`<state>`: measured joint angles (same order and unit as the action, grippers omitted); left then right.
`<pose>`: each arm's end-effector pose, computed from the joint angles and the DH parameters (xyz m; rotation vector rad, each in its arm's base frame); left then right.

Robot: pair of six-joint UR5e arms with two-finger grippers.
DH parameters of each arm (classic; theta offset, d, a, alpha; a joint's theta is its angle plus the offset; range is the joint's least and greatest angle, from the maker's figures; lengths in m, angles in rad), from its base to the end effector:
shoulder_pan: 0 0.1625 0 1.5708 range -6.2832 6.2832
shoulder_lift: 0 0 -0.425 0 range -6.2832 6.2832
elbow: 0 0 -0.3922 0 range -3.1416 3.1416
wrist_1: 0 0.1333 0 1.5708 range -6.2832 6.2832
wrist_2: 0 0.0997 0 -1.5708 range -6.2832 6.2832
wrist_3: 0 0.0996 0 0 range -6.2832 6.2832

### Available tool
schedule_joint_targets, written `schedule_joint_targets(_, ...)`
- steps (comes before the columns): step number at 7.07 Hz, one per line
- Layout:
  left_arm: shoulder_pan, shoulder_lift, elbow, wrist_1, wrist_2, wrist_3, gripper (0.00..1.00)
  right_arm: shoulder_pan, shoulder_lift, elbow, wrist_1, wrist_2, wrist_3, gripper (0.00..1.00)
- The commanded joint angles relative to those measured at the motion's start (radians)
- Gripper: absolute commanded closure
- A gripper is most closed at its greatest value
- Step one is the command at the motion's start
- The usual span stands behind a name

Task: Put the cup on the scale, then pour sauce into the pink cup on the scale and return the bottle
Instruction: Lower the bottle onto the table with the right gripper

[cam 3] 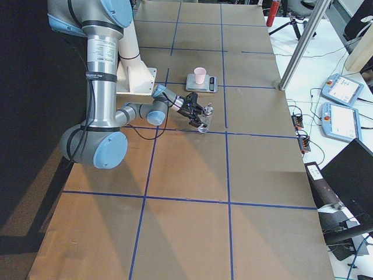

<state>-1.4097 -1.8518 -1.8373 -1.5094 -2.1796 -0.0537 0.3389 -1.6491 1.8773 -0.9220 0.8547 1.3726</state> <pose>0.0175 -0.5838 0.3923 0.4049 0.6448 0.2501 -0.3775 -0.3437 0.4689 0.8712 -0.6336 0.4405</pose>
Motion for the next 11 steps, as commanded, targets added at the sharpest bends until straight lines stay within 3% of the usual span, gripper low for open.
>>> schedule_joint_targets(1,0.000,0.000,0.003,0.000,0.000,0.000,0.00,-0.001,-0.001,-0.032,-0.001,0.000,-0.003,1.00)
schedule_joint_targets(4,0.002,0.000,0.009,0.000,0.000,0.000,0.00,0.002,0.003,-0.032,-0.001,0.001,-0.009,1.00)
schedule_joint_targets(5,0.002,-0.001,0.010,0.000,0.000,0.000,0.00,0.003,0.009,-0.032,-0.001,0.003,-0.009,0.68)
schedule_joint_targets(6,0.002,-0.001,0.012,0.000,0.000,0.000,0.00,0.003,0.014,-0.032,-0.001,0.001,-0.009,0.49)
schedule_joint_targets(7,0.003,-0.001,0.015,0.000,0.000,0.000,0.00,0.002,0.015,-0.032,-0.001,0.001,-0.009,0.20)
schedule_joint_targets(8,0.003,-0.001,0.015,0.000,0.000,-0.002,0.00,0.002,0.017,-0.032,-0.001,0.001,-0.009,0.00)
schedule_joint_targets(11,0.003,-0.001,0.012,0.000,0.000,-0.002,0.00,0.006,0.014,-0.020,-0.009,0.074,-0.009,0.00)
